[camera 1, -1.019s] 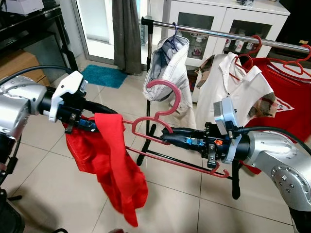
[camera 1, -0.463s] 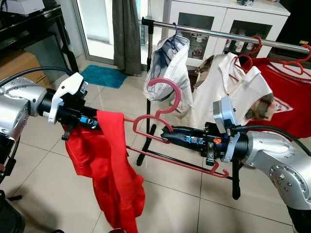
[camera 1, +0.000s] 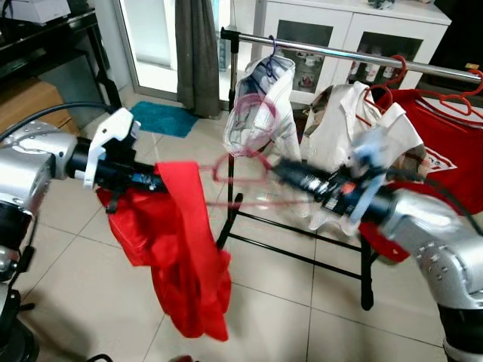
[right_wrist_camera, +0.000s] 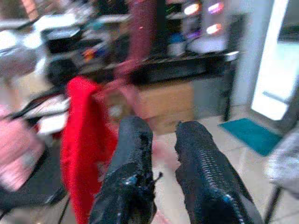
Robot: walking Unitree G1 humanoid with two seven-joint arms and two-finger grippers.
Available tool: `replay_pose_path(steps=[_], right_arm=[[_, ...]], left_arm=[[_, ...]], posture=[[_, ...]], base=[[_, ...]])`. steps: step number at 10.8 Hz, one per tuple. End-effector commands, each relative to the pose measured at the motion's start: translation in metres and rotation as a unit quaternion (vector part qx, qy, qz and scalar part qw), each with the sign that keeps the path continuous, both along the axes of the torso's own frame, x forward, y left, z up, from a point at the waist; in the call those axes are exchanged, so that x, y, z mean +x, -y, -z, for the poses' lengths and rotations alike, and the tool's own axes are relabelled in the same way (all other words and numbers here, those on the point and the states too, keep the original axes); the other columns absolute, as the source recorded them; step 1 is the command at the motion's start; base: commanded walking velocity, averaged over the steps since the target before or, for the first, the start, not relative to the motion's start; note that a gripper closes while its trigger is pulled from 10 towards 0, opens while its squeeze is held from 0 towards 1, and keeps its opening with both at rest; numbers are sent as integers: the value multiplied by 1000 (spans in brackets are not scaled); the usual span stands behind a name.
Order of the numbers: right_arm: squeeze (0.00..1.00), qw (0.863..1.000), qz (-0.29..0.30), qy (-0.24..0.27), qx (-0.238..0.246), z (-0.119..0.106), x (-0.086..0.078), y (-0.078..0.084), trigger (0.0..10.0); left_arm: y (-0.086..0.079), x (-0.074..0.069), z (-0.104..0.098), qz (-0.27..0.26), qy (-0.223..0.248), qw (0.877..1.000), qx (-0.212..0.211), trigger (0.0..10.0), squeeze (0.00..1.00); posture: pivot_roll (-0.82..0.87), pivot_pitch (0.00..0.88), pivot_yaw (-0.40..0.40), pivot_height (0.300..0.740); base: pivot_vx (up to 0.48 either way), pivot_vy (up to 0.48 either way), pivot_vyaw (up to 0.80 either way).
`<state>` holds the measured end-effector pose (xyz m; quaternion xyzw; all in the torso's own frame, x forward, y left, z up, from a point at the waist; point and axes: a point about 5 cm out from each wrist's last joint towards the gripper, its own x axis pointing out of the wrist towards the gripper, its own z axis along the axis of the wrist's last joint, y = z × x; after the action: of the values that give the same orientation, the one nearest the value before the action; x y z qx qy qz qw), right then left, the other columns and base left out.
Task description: Hang hanger
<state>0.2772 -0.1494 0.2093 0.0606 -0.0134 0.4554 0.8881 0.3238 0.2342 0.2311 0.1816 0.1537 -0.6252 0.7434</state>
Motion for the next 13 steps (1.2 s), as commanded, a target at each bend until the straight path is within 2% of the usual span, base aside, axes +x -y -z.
replay_pose_path(steps=[1,2,3,4,5,7,8,9,13], right_arm=[[1000,997,67,8,34,-5,10,14,10000],[1000,993,102,8,55,-6,15,20,10000],[1000,996,30,11,81,-10,4,6,10000],[1000,996,-63,6,66,-7,-14,-17,10000],[1000,993,-104,-4,47,0,-22,-33,10000],[1000,992,-126,-10,25,10,-24,-52,10000],[1000,993,-116,0,-6,16,-18,-67,10000],[0,995,-99,9,-19,18,-7,-81,10000],[0,994,-108,23,-23,21,-4,-95,10000]], left_arm=[[2,5,-9,-18,29,999,-3,0,0],[2,8,-8,-38,33,999,0,0,0],[3,16,-8,-76,53,996,-8,0,0],[6,17,-10,-77,59,995,-22,0,0],[10,16,-14,-67,63,995,-33,0,0],[17,17,-22,-60,74,994,-49,0,0],[23,16,-28,-49,79,994,-57,0,0],[29,14,-32,-28,80,994,-62,0,0],[37,16,-37,-17,81,994,-70,0,0]], posture=[[-97,0,6,740],[-90,0,1,740],[-89,0,-7,740],[-89,0,-8,740],[-86,0,-12,740],[-80,0,-5,740],[-76,0,10,740],[-80,0,19,740],[-77,0,16,740]], base=[[0,0,0],[0,0,0],[0,0,0],[0,0,0],[0,0,0],[0,0,0],[0,0,0],[0,0,0],[0,0,0]])
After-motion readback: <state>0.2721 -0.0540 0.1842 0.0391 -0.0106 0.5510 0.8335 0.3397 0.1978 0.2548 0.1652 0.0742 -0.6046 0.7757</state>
